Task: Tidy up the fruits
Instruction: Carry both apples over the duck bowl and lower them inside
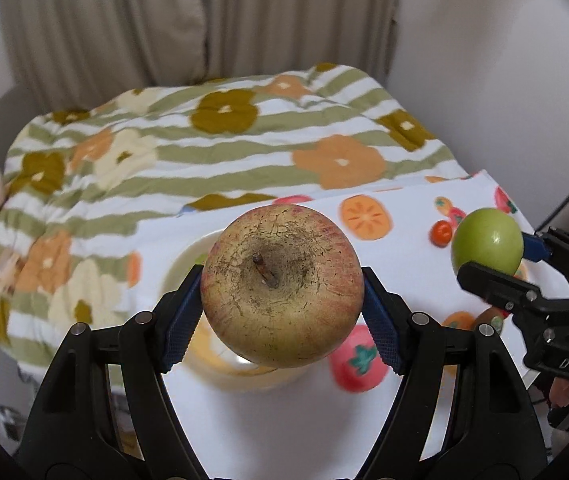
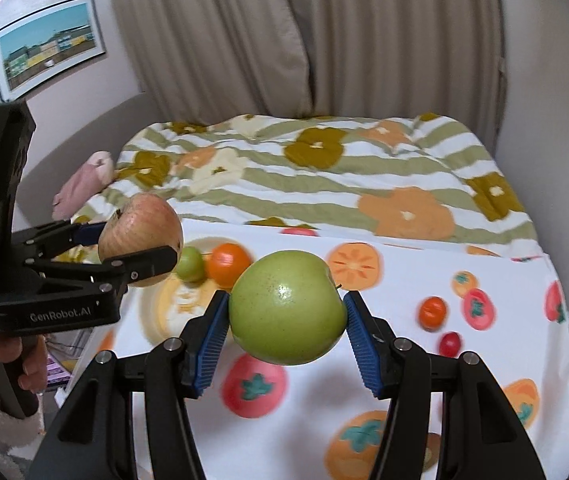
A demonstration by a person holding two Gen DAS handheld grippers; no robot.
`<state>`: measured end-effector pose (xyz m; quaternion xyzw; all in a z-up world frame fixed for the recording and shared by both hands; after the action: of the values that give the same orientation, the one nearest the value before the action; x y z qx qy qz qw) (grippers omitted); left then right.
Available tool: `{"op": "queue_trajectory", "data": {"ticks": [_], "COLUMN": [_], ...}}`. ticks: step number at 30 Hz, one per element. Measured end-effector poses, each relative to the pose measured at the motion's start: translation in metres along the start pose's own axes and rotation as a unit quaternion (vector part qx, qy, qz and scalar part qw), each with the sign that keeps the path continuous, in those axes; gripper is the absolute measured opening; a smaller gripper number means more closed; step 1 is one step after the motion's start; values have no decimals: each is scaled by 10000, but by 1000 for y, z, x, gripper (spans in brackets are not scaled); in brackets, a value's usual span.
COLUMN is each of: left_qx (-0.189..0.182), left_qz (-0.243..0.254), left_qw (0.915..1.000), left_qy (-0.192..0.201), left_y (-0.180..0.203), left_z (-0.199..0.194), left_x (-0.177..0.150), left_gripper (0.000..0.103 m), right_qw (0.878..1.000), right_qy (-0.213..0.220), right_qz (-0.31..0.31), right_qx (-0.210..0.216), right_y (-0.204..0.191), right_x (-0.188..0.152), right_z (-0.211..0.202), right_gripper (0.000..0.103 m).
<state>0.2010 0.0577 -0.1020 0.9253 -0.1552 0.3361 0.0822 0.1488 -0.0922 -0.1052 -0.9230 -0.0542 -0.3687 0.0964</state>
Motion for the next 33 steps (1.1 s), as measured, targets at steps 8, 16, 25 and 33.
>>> {"op": "queue_trajectory", "data": {"ticks": [8,16,25,33], "left_qx": [144,-154,-354,-365], "left_qz": [-266,174,965,1458], "left_qw": [9992,9989,9932,9858], "left_qy": [-264,-401,-554,-745], "left_y": [-60,-79,-70,-62], "left_z": [8,49,93,111], "left_x": [-34,-54,-63,-72], "left_gripper": [79,79,79,79], "right_qw": [9993,9982,9964,9947], "right_qy": [-204,-518,-684,-768], "right_qz": [-94,127,502,682], "right_qx": [304,279,40,-95], "right_y": [-42,-68,-69,-65], "right_x": [1,-10,-23,-32], "right_z": [34,79,106,115], "right_gripper": [54,54,54,54]}}
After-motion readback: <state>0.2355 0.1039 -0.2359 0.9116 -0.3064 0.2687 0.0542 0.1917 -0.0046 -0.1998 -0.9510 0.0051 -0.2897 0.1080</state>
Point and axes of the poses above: each gripper's, at about its wrist camera, not at the fingertips, and z roughly the way its jaws point, y to its right, x to its top, the point moved 4 cm from there along z, roughly the way its jaws point, and after that the axes turned 1 degree about -x, right-handed, at the moved point
